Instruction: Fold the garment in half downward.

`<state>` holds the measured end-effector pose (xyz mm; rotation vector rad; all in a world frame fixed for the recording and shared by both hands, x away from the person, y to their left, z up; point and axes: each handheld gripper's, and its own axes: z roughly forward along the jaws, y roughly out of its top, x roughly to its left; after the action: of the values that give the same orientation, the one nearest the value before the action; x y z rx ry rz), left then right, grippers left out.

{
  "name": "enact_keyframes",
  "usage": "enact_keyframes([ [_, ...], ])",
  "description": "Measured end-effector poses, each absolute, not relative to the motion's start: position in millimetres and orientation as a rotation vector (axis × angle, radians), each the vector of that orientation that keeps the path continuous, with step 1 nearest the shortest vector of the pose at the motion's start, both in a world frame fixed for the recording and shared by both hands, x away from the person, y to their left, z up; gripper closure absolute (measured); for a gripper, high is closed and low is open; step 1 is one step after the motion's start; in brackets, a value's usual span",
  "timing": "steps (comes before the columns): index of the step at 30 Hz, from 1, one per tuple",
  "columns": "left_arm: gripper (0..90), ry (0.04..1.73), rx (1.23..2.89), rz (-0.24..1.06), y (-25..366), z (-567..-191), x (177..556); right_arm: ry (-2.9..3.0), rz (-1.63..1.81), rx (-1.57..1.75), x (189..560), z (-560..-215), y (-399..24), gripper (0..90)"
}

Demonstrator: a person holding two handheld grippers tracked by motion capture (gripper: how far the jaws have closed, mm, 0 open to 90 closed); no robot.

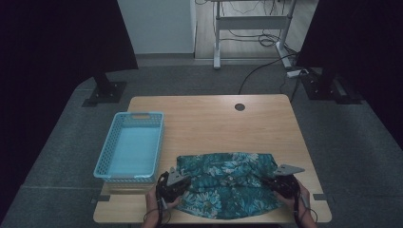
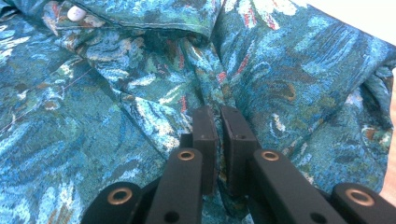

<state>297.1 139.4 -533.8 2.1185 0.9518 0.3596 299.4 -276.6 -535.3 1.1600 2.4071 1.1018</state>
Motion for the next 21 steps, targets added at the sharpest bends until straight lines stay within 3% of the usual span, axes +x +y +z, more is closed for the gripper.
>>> enact_keyframes([
  [14,85.0,0.963,2.11,0.347,138.7,-534.0,298.8,2.378,1.094,1.13,296.4,-537.1,-276.5,84.1],
  [19,67.1,0.985,2.093,0.361,138.0,-533.4,296.1,2.388,1.101,1.129,297.2,-536.8,-277.0,80.4],
  [21,59.5,0.987,2.083,0.374,138.8,-530.8,292.4,2.394,1.111,1.122,295.7,-536.4,-275.9,67.4],
])
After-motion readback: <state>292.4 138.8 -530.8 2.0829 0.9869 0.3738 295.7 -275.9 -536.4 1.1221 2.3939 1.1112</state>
